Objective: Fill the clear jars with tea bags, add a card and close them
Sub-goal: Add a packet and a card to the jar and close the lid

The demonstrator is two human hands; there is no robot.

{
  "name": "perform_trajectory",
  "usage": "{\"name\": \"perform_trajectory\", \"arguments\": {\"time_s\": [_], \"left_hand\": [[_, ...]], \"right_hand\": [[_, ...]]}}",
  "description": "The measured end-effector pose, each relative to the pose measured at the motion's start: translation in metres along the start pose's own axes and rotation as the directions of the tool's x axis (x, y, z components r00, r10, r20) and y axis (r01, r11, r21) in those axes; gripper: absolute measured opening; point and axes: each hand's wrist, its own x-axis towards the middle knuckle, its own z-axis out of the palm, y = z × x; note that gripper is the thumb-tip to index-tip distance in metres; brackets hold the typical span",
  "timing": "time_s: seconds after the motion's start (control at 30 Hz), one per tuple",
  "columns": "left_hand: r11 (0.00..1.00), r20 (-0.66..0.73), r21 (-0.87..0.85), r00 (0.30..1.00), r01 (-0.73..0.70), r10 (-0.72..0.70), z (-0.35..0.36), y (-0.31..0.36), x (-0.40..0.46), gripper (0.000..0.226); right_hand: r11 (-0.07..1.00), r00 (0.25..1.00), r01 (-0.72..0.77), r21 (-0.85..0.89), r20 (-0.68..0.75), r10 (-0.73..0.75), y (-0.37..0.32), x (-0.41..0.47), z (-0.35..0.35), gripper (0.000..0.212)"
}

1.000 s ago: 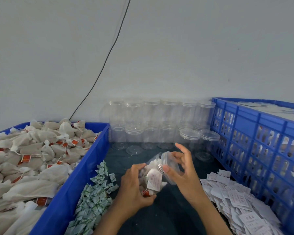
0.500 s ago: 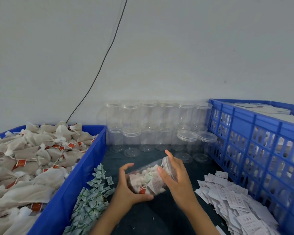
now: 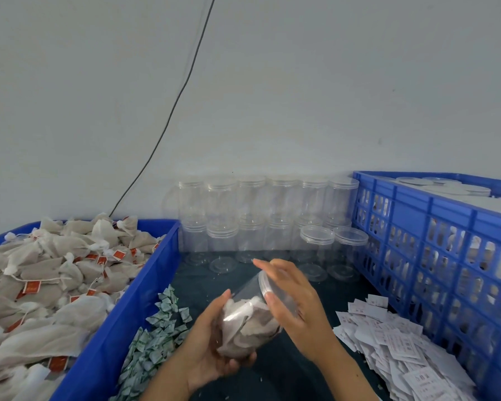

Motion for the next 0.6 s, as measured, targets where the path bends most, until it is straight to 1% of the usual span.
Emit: {"name": "perform_trajectory", "arguments": {"time_s": [0.07, 0.1, 0.13, 0.2, 0.27, 0.3, 0.37, 0.4, 0.43, 0.5, 0.53, 0.6], "left_hand": [[0.991, 0.055, -0.121, 0.997, 0.061, -0.055, 0.001, 0.000, 0.001, 0.056], [0.986, 0.048, -0.158, 0.998, 0.058, -0.050, 0.001, 0.000, 0.002, 0.056], [0.984, 0.015, -0.175, 1.000, 0.030, -0.028, 0.002, -0.001, 0.003, 0.055], [0.982, -0.098, -0.172, 0.993, -0.077, 0.061, 0.002, -0.003, 0.005, 0.053], [0.971, -0.168, -0.184, 0.978, -0.152, 0.121, 0.003, -0.004, 0.007, 0.053], [0.964, -0.172, -0.214, 0.977, -0.158, 0.122, 0.003, -0.004, 0.007, 0.053], [0.948, -0.130, -0.292, 0.987, -0.125, 0.091, 0.002, -0.003, 0.005, 0.055], [0.942, -0.092, -0.321, 0.993, -0.101, 0.075, 0.001, -0.002, 0.003, 0.059], [0.940, -0.062, -0.331, 0.996, -0.086, 0.070, 0.002, -0.001, 0.001, 0.065], [0.949, -0.064, -0.292, 0.992, -0.120, 0.106, 0.003, -0.002, 0.002, 0.078], [0.957, -0.108, -0.233, 0.982, -0.175, 0.154, 0.002, -0.004, 0.003, 0.077], [0.953, -0.189, -0.081, 0.944, -0.291, 0.272, 0.000, -0.008, 0.005, 0.065]], "right_hand": [[0.998, 0.999, -0.046, 0.037, 0.018, 0.045, 0.000, 0.001, -0.002, 0.040], [0.995, 0.996, -0.084, 0.054, 0.008, 0.083, -0.001, 0.002, -0.001, 0.038], [0.990, 0.992, -0.126, 0.065, -0.012, 0.127, -0.003, 0.004, 0.001, 0.035], [0.973, 0.971, -0.229, 0.035, -0.069, 0.231, -0.006, 0.006, 0.007, 0.034], [0.943, 0.940, -0.332, 0.013, -0.079, 0.332, -0.010, 0.004, 0.012, 0.044], [0.931, 0.931, -0.359, 0.070, -0.051, 0.362, -0.012, 0.002, 0.014, 0.048], [0.890, 0.926, -0.374, 0.258, 0.061, 0.372, -0.014, -0.001, 0.012, 0.049], [0.875, 0.930, -0.368, 0.313, 0.112, 0.351, -0.016, -0.001, 0.008, 0.049], [0.879, 0.935, -0.354, 0.321, 0.134, 0.328, -0.016, 0.000, 0.005, 0.050], [0.887, 0.942, -0.334, 0.319, 0.090, 0.322, -0.015, 0.001, 0.004, 0.049], [0.872, 0.931, -0.357, 0.337, 0.050, 0.362, -0.017, 0.001, 0.006, 0.049], [0.836, 0.884, -0.439, 0.330, -0.005, 0.467, -0.016, 0.000, 0.009, 0.053]]}}
